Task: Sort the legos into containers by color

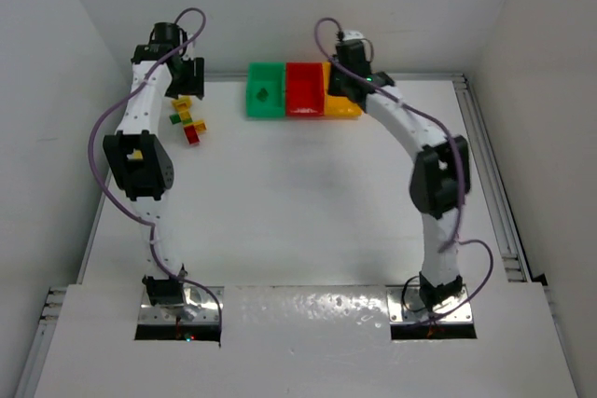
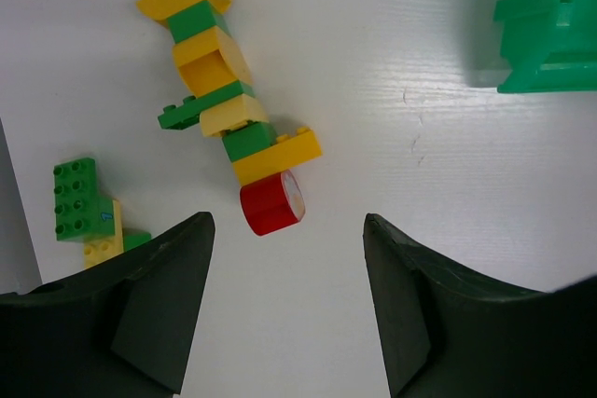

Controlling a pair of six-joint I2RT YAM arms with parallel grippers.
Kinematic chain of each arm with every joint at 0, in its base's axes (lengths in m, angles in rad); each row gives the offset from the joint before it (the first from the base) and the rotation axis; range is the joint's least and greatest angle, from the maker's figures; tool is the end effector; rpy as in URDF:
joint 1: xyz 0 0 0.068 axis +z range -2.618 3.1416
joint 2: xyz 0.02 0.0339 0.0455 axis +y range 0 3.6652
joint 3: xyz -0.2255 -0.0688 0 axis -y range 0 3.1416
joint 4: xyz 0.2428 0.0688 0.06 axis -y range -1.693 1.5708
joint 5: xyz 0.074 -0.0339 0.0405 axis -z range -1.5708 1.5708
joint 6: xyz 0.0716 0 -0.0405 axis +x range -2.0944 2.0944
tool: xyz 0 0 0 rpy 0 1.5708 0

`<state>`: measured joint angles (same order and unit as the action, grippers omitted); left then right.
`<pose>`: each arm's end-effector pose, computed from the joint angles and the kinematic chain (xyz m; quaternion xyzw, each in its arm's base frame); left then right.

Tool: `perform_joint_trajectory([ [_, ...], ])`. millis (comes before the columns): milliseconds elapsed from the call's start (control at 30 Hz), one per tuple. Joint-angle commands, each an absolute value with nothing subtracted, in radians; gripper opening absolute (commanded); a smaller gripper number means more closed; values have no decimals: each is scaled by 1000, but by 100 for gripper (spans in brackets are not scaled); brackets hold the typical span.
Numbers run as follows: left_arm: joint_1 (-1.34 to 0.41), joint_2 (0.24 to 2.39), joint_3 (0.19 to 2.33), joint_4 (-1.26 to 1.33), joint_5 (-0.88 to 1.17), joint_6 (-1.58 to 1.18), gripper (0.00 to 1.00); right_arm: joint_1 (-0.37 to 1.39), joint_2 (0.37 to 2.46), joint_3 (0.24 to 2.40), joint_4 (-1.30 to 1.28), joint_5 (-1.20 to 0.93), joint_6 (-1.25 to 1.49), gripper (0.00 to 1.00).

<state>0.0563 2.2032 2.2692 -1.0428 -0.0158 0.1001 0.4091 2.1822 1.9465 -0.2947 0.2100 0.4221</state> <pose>0.4723 0.0278 0.2506 0.0186 0.9560 0.0304 0.2912 0.4865 0.1947 0.2269 0.0577 0.8626 0.1164 0.4890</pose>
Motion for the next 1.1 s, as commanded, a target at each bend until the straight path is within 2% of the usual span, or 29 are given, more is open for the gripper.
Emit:
perform_joint_trajectory([
  [0,68,2138,2304,-1042,-15,100,63,270,1909,1785,-596,275,591,15],
  [167,69,2149,2365,-1037,23,101,63,39,1631,1369,-995,377,687,22],
  [233,68,2149,2373,-1037,29,104,63,20,1554,1261,-1046,470,689,37],
  [333,69,2160,2391,-1040,51,101,63,5,1424,1086,-1097,508,750,54],
  [400,71,2172,2408,-1042,70,95,63,-29,1363,973,-1115,515,806,56],
  [567,71,2194,2451,-1065,75,104,63,-86,1275,763,-1057,446,986,49],
  [633,71,2195,2453,-1072,69,113,63,-87,1240,714,-975,448,1005,49],
  [733,81,2203,2457,-1075,74,114,63,-87,1238,690,-830,420,830,57],
  [867,84,2212,2460,-1071,75,109,63,-87,1319,726,-807,456,606,82],
  [967,86,2218,2471,-1068,72,106,63,-94,1393,773,-808,439,525,83],
  [1067,84,2218,2474,-1068,64,107,63,-94,1451,813,-804,460,444,70],
])
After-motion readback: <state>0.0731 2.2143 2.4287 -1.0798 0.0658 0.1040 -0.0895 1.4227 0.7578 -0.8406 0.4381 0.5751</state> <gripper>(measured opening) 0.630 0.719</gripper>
